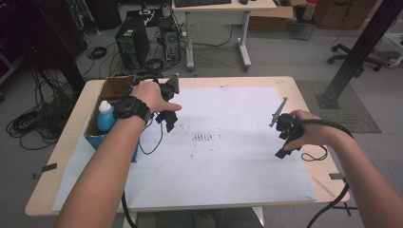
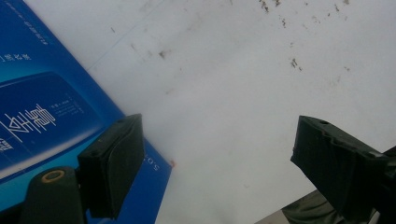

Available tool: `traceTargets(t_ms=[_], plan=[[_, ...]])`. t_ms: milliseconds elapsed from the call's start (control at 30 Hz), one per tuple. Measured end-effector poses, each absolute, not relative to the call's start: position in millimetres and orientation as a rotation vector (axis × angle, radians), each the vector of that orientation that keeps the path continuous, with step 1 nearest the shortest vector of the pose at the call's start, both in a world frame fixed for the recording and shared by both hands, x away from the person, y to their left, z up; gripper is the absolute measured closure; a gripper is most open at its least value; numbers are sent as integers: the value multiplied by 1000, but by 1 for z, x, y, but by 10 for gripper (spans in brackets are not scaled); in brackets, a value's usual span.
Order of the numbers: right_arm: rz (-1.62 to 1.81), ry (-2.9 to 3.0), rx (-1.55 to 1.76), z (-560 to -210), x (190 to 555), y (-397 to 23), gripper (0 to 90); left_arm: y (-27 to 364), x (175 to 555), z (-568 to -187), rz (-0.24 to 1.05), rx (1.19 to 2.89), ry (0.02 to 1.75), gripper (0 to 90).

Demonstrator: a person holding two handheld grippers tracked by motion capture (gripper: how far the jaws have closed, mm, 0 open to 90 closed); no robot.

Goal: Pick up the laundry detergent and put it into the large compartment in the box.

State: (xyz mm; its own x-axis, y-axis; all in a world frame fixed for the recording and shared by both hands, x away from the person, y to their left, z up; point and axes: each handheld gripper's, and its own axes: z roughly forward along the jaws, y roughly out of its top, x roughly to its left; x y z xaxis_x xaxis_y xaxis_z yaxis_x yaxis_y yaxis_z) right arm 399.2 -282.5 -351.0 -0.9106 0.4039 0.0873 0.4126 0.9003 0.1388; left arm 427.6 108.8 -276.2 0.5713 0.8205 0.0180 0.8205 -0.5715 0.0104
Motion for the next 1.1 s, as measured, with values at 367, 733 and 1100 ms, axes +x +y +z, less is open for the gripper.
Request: traceTargets(t_ms=[367,733,1100], plan=[[-241,-3012,-639,-350,398,-281,144,109,425,-276,31,2791,1449,171],[-239,-3012,-648,-349,396,-283,143,110,424,-278,10,2788,1452,170],[-237,-3014,-643,-349,396,-282,144,111,423,-279,11,2783,1458,170]])
